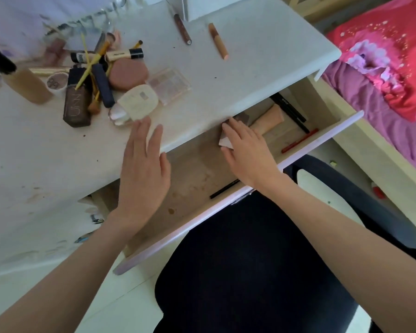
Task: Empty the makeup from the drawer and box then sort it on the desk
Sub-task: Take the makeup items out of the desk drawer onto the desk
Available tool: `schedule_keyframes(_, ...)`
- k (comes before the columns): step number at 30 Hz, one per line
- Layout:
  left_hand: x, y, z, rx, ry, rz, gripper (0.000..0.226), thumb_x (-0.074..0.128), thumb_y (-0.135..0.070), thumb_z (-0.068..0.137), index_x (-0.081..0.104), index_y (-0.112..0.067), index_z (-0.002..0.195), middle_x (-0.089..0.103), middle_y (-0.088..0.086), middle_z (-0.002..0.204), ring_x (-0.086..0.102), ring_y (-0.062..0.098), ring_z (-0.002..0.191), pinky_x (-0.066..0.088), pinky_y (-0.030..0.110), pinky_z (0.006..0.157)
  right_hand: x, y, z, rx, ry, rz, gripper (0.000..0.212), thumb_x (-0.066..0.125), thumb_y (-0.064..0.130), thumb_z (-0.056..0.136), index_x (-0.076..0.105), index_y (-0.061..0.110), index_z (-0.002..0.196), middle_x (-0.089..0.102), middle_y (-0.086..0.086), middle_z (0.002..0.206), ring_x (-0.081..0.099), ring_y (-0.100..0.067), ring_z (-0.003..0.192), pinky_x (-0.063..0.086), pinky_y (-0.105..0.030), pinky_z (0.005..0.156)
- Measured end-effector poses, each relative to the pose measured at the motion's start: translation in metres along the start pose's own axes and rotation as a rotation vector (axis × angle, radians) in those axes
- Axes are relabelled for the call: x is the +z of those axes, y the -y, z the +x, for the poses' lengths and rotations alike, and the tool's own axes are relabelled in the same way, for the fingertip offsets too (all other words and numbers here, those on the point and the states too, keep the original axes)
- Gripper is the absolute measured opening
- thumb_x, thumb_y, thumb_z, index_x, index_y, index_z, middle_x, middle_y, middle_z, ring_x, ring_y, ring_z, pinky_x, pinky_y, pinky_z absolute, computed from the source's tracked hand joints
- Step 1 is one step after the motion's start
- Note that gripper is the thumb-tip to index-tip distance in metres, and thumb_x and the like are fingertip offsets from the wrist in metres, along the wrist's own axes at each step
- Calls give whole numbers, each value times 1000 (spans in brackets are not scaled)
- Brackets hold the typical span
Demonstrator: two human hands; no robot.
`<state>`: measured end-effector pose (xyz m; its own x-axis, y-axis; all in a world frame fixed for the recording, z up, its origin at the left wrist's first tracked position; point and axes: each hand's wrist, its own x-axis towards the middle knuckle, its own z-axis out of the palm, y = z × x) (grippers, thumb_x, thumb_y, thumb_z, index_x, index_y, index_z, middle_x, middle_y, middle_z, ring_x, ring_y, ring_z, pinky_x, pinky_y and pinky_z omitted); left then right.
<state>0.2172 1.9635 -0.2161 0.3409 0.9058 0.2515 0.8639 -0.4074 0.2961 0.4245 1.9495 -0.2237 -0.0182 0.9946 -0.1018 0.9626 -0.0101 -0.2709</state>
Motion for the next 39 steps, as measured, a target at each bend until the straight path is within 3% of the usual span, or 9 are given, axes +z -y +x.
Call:
schedule_keyframes(6,35,-45,-8,273,264,-221,38,38,-13,93,51,-3,127,50,13,131,47,22,123,40,30,100,10,-55,-30,174,-20,-134,37,31,30,100,59,15,119,54,-2,129,39,-22,128,13,-47,112)
schedule_keyframes(9,66,-54,8,345,375,-152,41,38,-10,94,44,-5,135,43,12,141,35,23,133,30,32,108,16,-75,-38,200,-46,-151,44,26,34,101,64,15,111,61,-5,118,43,-23,124,5,-42,114)
schedule_keyframes(13,111,-62,37,361,584,3,50,37,-10,98,24,-13,146,15,6,155,11,27,142,24,42,111,24,-88,-45,139,-127,-142,51,22,35,101,68,14,106,64,-8,109,46,-25,119,0,-36,115)
schedule_keyframes(20,155,-89,76,179,808,180,54,26,-32,100,4,-21,148,-7,2,157,-13,30,142,7,50,115,44,-94,-43,108,-406,-142,59,21,33,93,71,8,74,66,-11,76,60,-32,86,29,-46,108)
schedule_keyframes(22,164,-85,80,189,786,237,52,30,-32,99,12,-24,148,-3,3,156,-11,32,141,9,52,114,48,-97,-41,99,-486,-159,54,27,31,92,70,9,68,64,-10,69,61,-31,78,36,-47,104)
schedule_keyframes(26,166,-83,78,257,493,184,31,43,-19,93,51,-9,122,29,22,136,19,45,130,30,53,102,55,-101,-36,87,-557,-160,50,31,31,92,69,10,66,62,-8,67,59,-30,75,37,-47,104)
schedule_keyframes(32,161,-86,69,250,390,300,11,45,-13,93,51,-9,101,37,22,116,36,40,105,40,51,77,61,-103,-35,89,-601,-165,50,29,30,93,68,10,69,61,-8,69,57,-30,76,32,-45,106)
schedule_keyframes(36,159,-76,54,283,349,320,12,44,-18,93,51,-8,95,41,19,110,38,36,98,37,50,79,59,-102,-36,90,-568,-171,51,27,29,93,68,10,69,60,-7,70,57,-29,77,32,-46,107)
schedule_keyframes(39,157,-76,57,188,359,183,18,48,-18,91,48,-6,105,37,22,121,37,38,106,38,50,85,59,-101,-36,86,-559,-186,51,27,29,93,67,10,67,59,-6,69,57,-28,76,31,-45,106)
